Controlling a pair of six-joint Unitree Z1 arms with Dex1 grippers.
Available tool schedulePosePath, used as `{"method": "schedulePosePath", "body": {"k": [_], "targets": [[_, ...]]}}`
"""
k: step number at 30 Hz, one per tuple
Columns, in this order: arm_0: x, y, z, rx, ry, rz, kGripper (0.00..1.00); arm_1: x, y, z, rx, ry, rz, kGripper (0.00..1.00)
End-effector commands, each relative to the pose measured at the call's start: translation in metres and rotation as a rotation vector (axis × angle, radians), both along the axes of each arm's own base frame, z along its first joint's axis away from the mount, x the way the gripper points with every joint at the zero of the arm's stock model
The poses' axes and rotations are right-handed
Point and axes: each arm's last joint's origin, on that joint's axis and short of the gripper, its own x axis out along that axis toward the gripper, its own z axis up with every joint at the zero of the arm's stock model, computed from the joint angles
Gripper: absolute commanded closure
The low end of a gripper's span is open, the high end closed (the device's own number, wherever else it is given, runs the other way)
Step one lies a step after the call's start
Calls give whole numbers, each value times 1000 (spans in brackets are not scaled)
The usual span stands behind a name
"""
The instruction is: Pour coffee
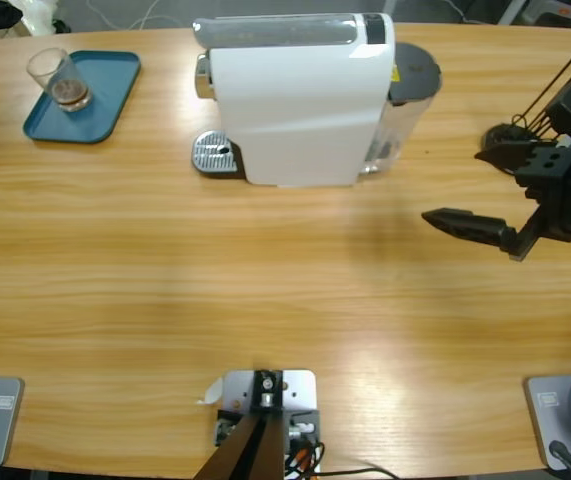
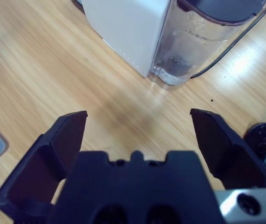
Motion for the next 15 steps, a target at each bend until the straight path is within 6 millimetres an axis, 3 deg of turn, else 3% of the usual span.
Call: {"method": "schedulePosePath", "body": {"k": [1, 4, 7, 15], "targets": [[-150, -25, 12, -150, -40, -302, 9, -5, -9, -6, -25, -15, -45, 0], [-193, -16, -1, -234, 2, -379, 9, -7, -13, -5, -27, -17, -73, 0], [-214, -10, -8, -253, 27, -424, 9, -10, -19, -5, -50, -39, -115, 0], [-219, -8, -8, -127, 86, -479, 8, -16, -28, -10, -55, -42, -157, 0]]}}
